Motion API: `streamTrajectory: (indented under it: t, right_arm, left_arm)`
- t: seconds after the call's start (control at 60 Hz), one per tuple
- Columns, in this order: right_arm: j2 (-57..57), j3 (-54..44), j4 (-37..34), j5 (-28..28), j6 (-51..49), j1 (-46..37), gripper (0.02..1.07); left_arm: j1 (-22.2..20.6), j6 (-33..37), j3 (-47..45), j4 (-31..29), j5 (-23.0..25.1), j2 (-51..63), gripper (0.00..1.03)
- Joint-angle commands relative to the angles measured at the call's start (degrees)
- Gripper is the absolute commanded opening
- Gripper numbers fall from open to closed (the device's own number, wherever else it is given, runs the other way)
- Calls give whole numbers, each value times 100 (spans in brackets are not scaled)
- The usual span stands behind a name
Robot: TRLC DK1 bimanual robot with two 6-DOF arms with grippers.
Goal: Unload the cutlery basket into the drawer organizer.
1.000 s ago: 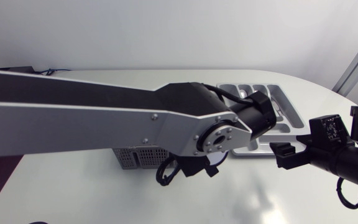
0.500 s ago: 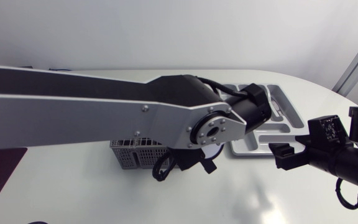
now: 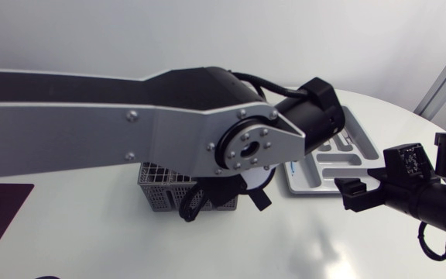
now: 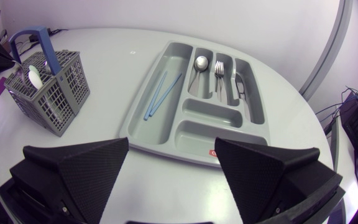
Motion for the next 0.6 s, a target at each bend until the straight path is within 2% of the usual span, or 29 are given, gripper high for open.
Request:
streamTrajectory:
  t: [0.0,0.583]
  right_arm:
    - [-27,-167,50,55,-53,30,102]
    - [-1,-193,94,55,-53,101,102]
  left_arm:
    - [-76,104,211,-49,-3,-240,5]
    - [-129,754,352,-498,-539,-846,5]
